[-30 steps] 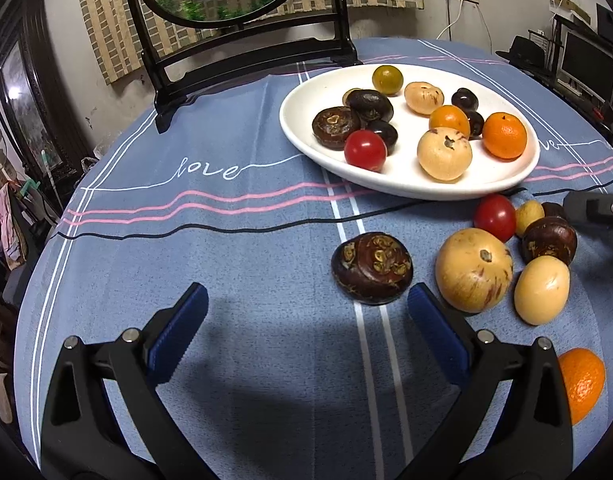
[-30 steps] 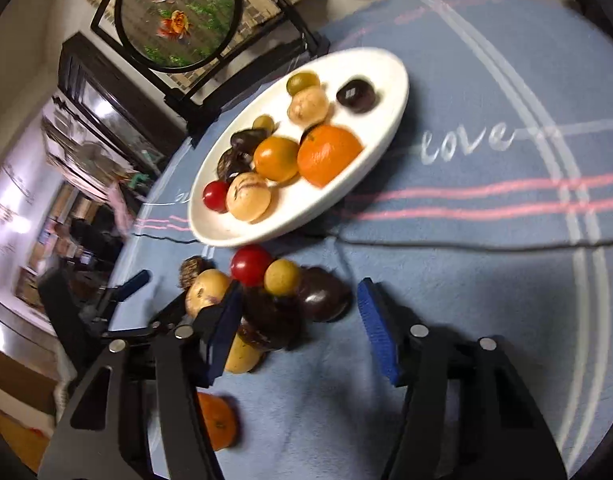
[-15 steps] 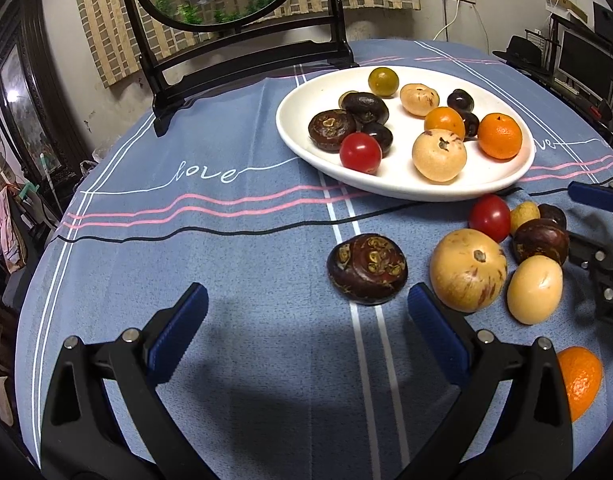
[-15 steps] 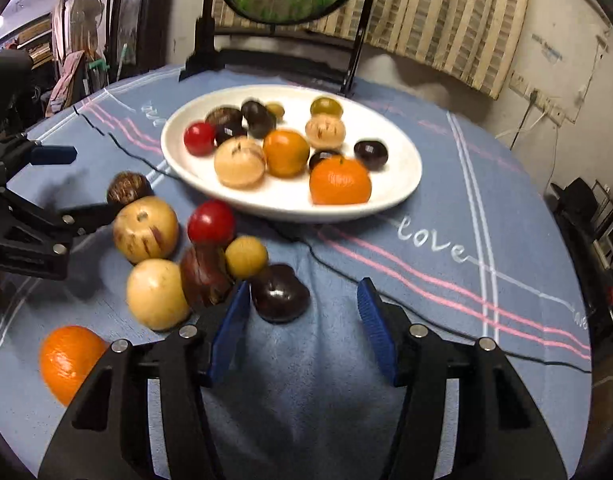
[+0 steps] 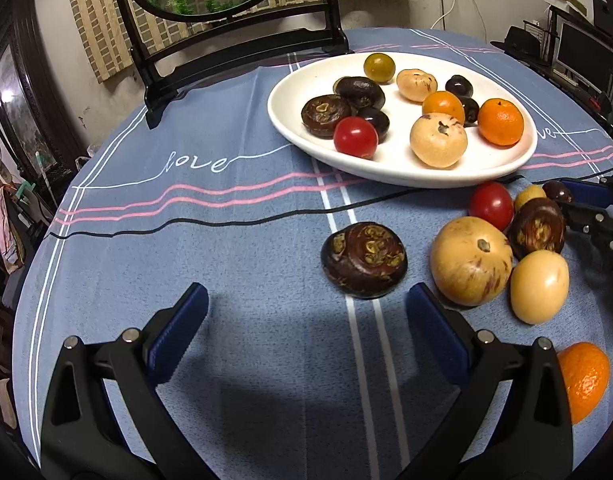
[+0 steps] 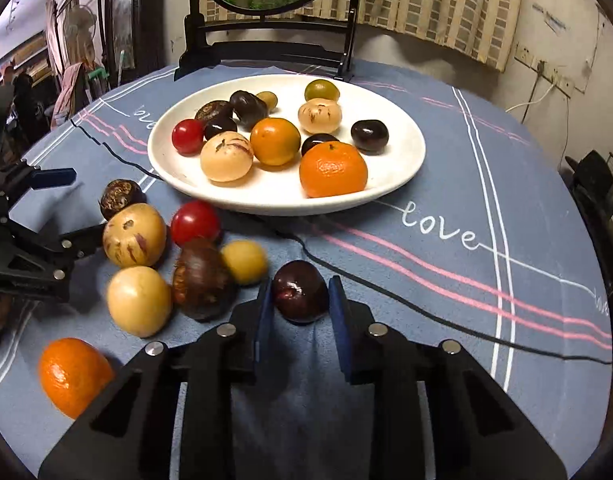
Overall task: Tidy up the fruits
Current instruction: 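Grasp the dark maroon fruit with the right tool while the left grasps the brown patterned fruit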
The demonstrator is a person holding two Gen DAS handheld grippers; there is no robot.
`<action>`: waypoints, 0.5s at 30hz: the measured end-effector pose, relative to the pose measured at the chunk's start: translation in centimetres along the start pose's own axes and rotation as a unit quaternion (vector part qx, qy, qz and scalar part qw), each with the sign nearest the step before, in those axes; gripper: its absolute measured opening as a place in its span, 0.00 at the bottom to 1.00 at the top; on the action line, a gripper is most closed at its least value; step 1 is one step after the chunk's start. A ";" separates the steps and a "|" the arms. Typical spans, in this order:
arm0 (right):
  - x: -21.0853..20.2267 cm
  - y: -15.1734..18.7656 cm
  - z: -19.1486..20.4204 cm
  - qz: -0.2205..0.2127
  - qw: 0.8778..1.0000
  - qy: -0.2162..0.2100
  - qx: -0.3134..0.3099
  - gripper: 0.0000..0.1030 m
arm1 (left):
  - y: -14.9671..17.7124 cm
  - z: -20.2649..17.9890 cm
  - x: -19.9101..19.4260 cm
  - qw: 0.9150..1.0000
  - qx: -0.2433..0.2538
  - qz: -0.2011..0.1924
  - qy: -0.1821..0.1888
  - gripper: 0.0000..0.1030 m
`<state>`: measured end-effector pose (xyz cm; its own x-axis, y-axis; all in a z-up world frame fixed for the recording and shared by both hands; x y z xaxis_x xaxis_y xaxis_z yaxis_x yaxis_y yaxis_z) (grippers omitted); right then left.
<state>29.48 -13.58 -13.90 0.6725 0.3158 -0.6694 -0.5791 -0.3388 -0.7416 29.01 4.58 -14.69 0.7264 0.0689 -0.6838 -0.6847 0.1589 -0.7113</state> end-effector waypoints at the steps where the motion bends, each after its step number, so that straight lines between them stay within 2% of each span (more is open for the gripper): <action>1: 0.0 0.0 0.3 0.000 1.000 0.005 -0.009 0.27 | 0.0 -0.1 0.1 1.000 0.000 0.001 0.003 0.98; 3: 0.1 0.0 0.6 0.000 1.000 0.008 -0.015 0.27 | -0.1 -0.4 0.1 1.000 0.000 -0.001 0.013 0.98; 7: 0.9 0.1 0.0 0.018 1.000 -0.010 0.017 0.26 | -1.1 -0.9 0.2 0.999 -0.010 -0.020 0.045 0.98; 11: 1.1 0.3 -0.2 0.019 0.999 -0.030 0.038 0.27 | -1.6 -0.6 1.5 0.997 -0.041 -0.008 0.063 0.96; 13: 1.0 0.3 -0.2 0.019 0.999 -0.030 0.037 0.27 | -1.4 -0.2 1.9 0.996 -0.058 0.001 0.070 0.82; 15: 1.0 0.3 -0.2 0.019 0.999 -0.031 0.039 0.27 | -1.2 -0.1 2.0 0.997 -0.056 0.005 0.059 0.61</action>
<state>30.05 -13.57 -14.81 0.6207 0.3594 -0.6969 -0.6395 -0.2821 -0.7151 31.31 4.47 -15.21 0.7114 -0.0469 -0.7012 -0.6996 0.0478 -0.7130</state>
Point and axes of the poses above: each gripper's, at about its wrist camera, not at the fingertips, and x roughly the way its jaws point, z to its left, y to its underside, the point moved 10 cm from there along x, roughly the way its jaws point, and after that the axes turned 7 degrees about -z, right-handed, at the moved point
